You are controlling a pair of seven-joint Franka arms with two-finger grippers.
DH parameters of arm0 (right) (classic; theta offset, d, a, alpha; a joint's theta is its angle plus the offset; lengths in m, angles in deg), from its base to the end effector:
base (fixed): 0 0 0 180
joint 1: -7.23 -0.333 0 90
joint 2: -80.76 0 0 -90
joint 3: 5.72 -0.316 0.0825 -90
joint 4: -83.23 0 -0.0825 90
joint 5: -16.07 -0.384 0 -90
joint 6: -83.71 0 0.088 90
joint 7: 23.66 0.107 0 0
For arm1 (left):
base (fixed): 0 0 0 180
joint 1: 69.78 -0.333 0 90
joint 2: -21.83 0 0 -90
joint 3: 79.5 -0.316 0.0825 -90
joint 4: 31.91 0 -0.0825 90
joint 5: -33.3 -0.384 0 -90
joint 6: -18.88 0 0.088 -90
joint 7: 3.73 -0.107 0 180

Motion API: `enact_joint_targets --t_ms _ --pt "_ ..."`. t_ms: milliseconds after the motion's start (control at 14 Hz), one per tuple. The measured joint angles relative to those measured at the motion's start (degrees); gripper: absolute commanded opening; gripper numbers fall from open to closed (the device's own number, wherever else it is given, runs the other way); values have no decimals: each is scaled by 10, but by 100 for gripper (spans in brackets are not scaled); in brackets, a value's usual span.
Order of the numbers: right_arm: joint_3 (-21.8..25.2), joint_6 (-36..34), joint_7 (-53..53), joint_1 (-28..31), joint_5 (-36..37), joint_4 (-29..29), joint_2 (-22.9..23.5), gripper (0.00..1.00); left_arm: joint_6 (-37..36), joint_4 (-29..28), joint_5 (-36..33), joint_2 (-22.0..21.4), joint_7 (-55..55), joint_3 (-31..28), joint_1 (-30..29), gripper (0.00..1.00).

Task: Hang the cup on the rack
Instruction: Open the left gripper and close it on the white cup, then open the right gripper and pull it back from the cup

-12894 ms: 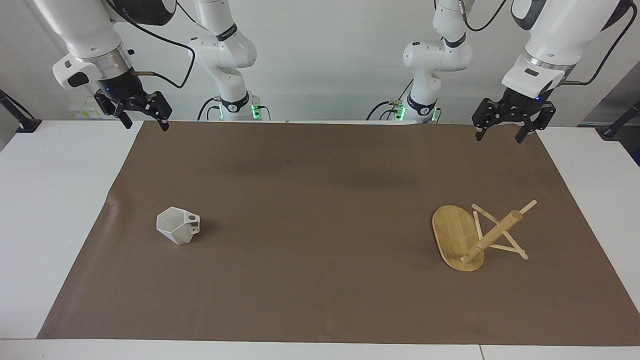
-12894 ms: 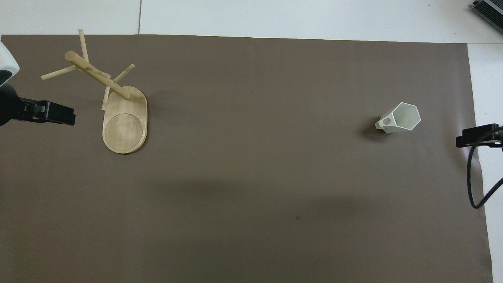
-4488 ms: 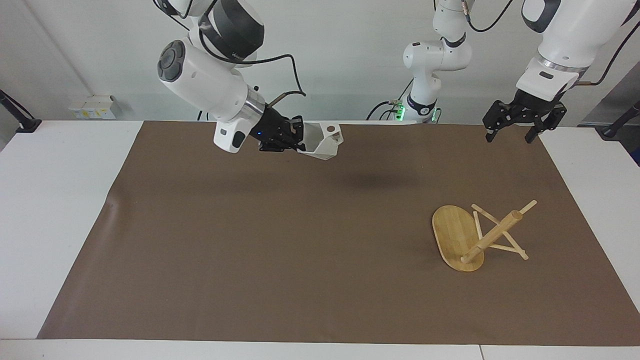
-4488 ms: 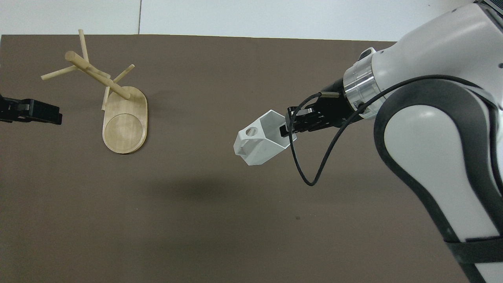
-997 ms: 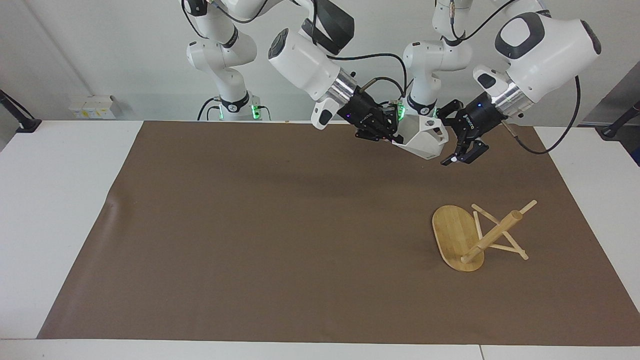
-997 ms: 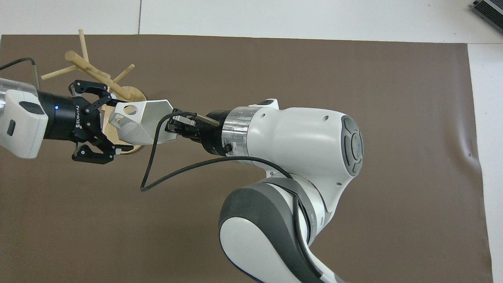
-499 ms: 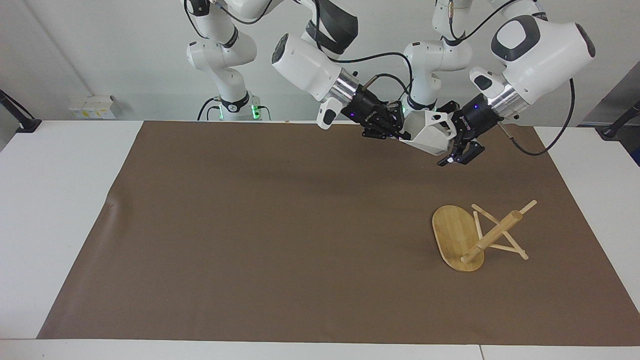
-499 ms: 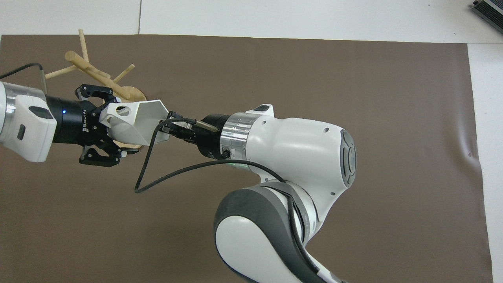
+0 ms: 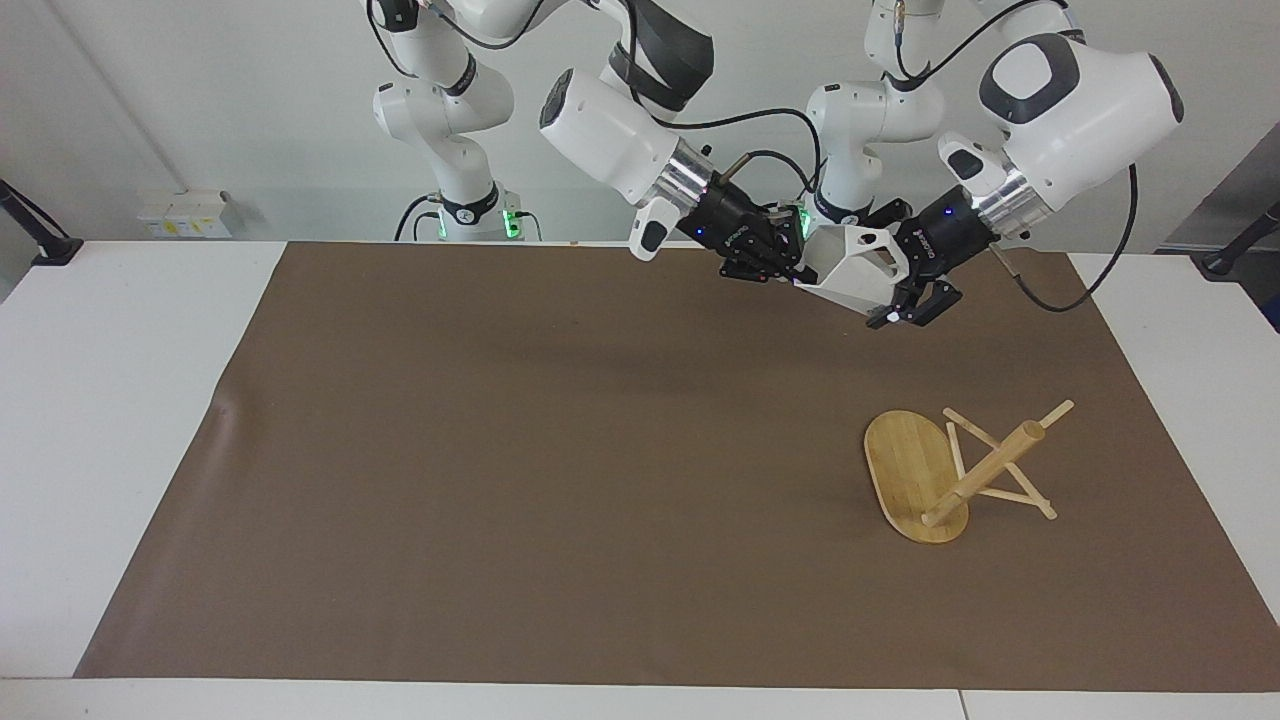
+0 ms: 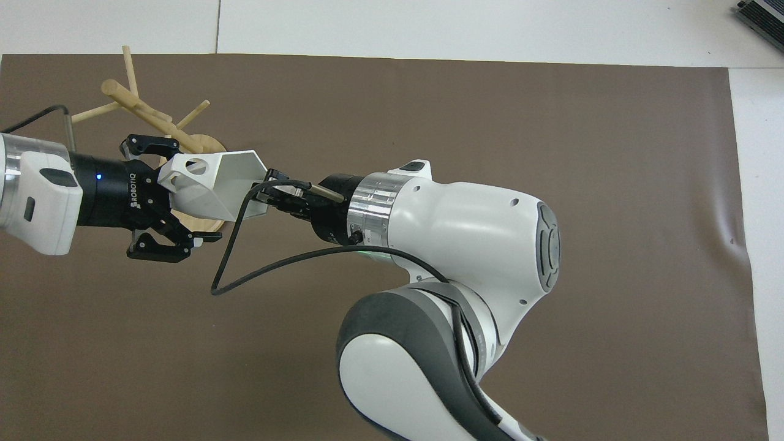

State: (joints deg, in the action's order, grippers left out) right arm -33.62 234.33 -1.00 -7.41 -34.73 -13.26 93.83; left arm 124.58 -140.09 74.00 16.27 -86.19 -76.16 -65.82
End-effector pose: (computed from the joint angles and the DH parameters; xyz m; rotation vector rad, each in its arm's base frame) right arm 0.5264 0.4157 0.5541 -2.0932 0.3583 -0.1550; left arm 0.5310 -0.1213 0.5683 1.9740 -1.6385 0.6104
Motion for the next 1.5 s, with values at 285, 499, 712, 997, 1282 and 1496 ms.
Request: enact_joint_targets --t_ms 285,499,712,997,1282,1496 --pt "0 0 0 -1 -1 0 -3 0 -13 -1 36 -1 -6 -5 -6 100" --pt "-2 0 0 -3 -4 0 -3 0 -33 -2 55 -1 -17 -6 -17 96" --pt "-4 0 0 -3 -6 0 -3 0 -44 -2 68 -2 -21 -7 -24 91" --pt "-6 0 0 -5 -7 0 -4 0 -57 -2 78 -3 -22 -7 -36 64" --pt "-7 1 0 -7 -13 1 -4 0 -75 -2 80 -4 -34 -7 -47 0" --pt "-7 1 1 -7 -15 1 -4 0 -79 -2 80 -5 -35 -6 -50 0"
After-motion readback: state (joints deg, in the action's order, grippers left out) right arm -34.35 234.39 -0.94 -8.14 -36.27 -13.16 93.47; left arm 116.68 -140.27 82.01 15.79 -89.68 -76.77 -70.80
